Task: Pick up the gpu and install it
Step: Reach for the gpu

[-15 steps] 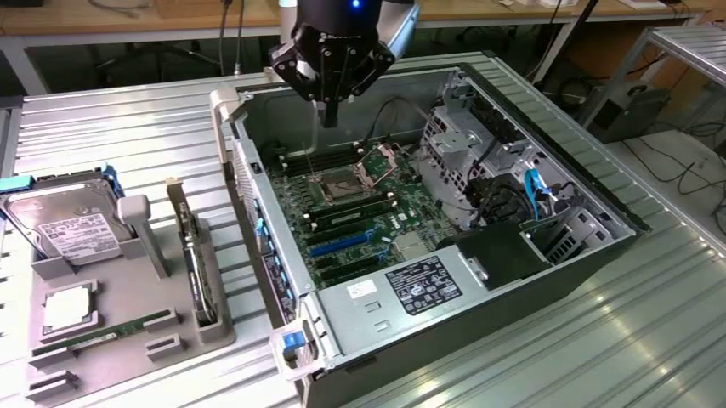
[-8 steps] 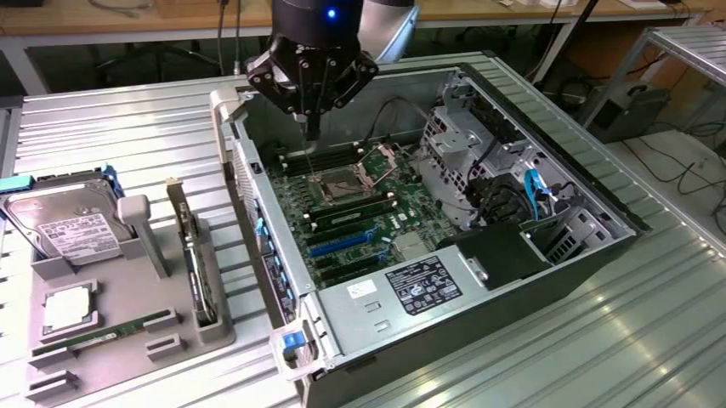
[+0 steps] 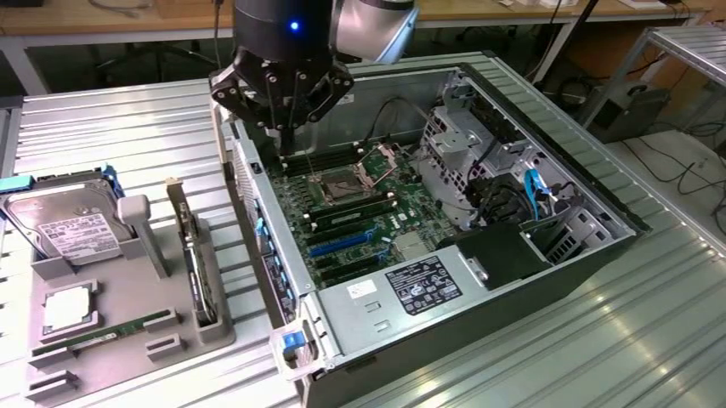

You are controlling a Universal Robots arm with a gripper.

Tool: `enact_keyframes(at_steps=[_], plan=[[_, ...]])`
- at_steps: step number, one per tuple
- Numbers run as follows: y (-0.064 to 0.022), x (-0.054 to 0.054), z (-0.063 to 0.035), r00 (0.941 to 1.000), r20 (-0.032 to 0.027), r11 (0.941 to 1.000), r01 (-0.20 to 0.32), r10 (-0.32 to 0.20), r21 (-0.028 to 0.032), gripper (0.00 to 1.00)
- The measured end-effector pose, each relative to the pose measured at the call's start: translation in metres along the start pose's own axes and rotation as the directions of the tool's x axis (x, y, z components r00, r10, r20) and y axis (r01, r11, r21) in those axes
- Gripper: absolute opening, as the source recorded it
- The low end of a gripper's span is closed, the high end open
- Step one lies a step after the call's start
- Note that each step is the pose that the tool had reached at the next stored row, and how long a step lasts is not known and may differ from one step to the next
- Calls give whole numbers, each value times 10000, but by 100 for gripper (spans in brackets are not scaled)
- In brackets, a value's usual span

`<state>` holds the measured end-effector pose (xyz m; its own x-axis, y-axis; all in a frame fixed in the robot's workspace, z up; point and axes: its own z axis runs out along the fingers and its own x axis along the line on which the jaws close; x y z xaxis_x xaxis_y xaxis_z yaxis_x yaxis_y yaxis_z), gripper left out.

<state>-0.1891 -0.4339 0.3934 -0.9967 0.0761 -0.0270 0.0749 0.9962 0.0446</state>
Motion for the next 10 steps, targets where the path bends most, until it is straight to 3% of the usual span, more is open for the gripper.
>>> enact_keyframes(at_steps=[10], plan=[[-163, 417, 30, 10000, 3, 10000, -1, 1, 12, 11]])
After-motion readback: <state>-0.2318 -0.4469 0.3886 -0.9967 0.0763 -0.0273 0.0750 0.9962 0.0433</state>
